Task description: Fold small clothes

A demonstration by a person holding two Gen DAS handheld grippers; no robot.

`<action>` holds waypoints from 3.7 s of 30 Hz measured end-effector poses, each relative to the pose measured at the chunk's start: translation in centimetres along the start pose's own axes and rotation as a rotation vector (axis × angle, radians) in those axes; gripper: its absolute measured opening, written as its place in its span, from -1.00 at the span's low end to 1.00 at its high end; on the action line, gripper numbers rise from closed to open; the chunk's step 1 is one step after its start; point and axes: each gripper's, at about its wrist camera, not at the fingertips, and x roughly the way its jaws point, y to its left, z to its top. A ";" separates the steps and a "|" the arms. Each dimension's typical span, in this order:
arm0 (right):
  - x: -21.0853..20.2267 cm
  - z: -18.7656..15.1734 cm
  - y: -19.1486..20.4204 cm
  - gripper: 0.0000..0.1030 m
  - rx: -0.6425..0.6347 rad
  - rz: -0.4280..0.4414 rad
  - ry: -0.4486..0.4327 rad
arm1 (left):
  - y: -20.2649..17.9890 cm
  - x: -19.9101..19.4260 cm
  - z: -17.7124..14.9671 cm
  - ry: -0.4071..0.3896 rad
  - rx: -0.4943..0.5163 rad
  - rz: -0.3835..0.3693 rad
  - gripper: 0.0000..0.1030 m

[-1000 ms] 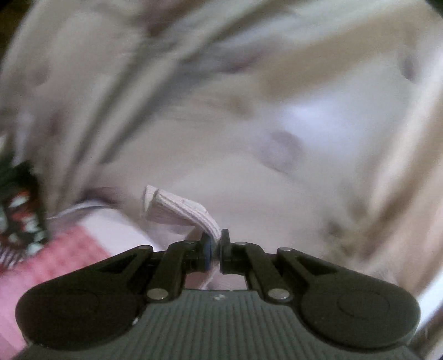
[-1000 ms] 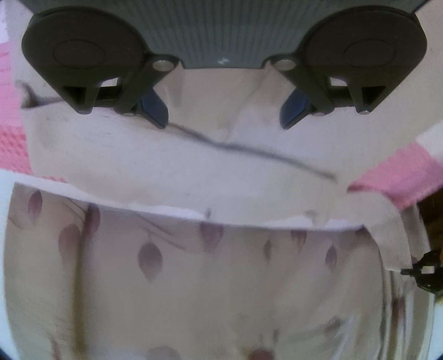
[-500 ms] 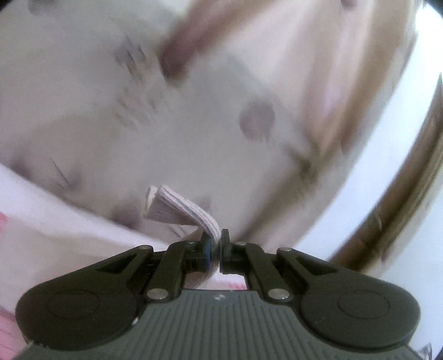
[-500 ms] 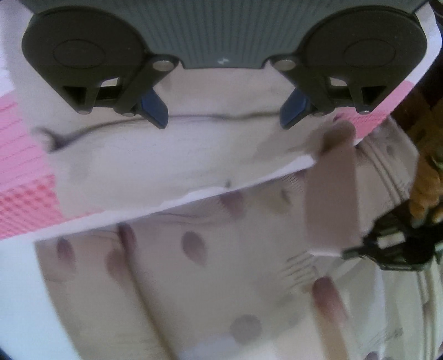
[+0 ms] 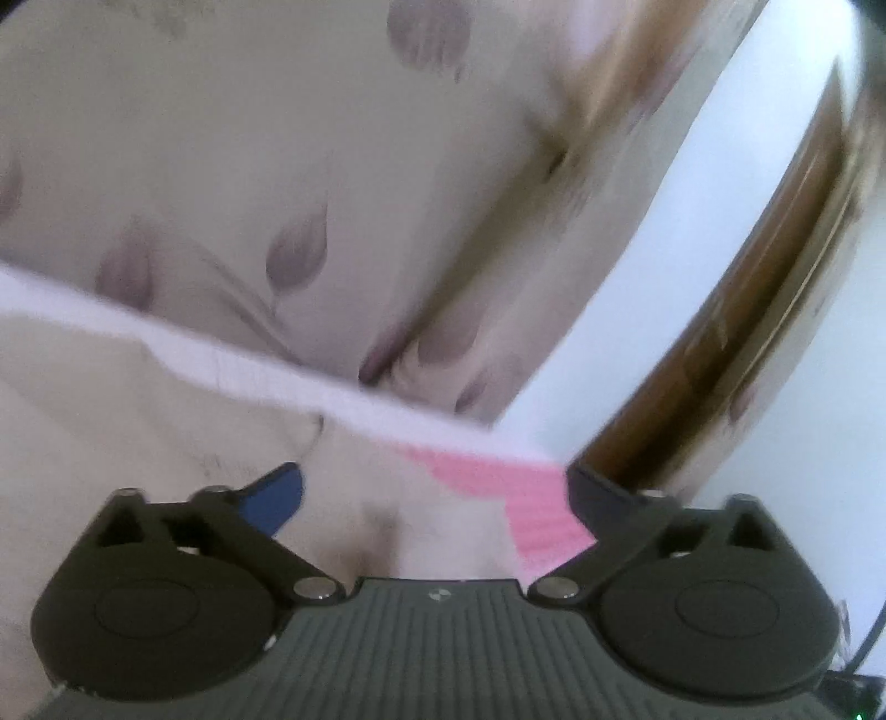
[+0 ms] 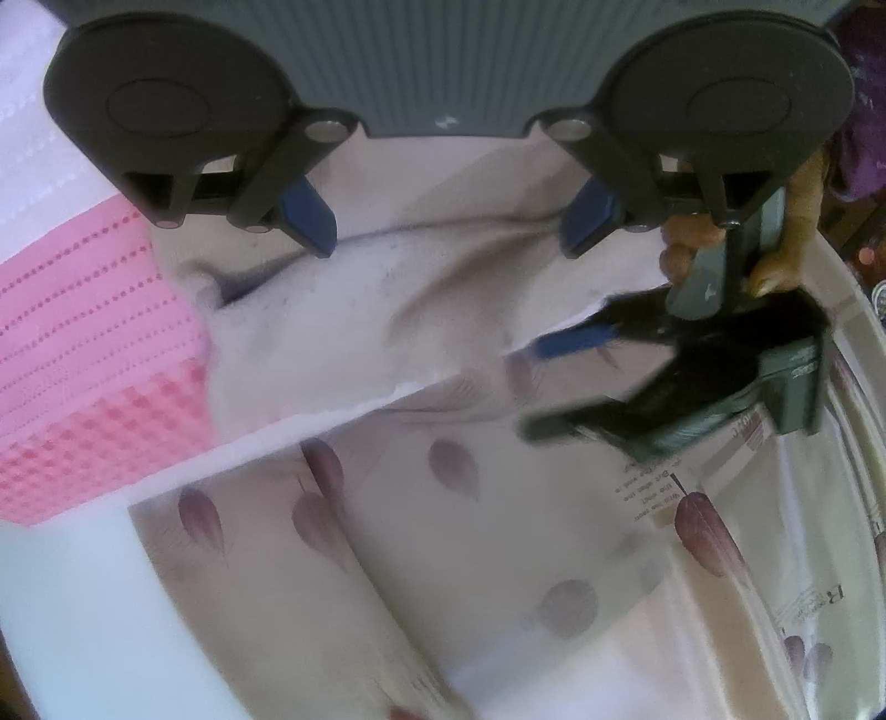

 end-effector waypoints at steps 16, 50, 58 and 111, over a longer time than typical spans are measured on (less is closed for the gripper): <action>8.5 3.9 -0.1 0.34 -0.071 -0.166 0.153 | 12.6 -10.7 -2.5 -0.205 -0.155 0.387 0.98; 10.4 7.0 -8.2 -0.67 -0.005 -0.180 0.134 | 13.5 -11.5 -2.3 -0.255 -0.234 0.690 0.99; -3.6 3.2 -5.7 -0.12 -0.074 -0.175 0.076 | 8.9 -17.3 -3.8 -0.085 -0.062 0.461 1.00; -14.9 -9.8 -3.4 -0.76 0.058 0.030 0.169 | -0.3 -25.7 -14.3 0.206 0.258 0.543 -0.80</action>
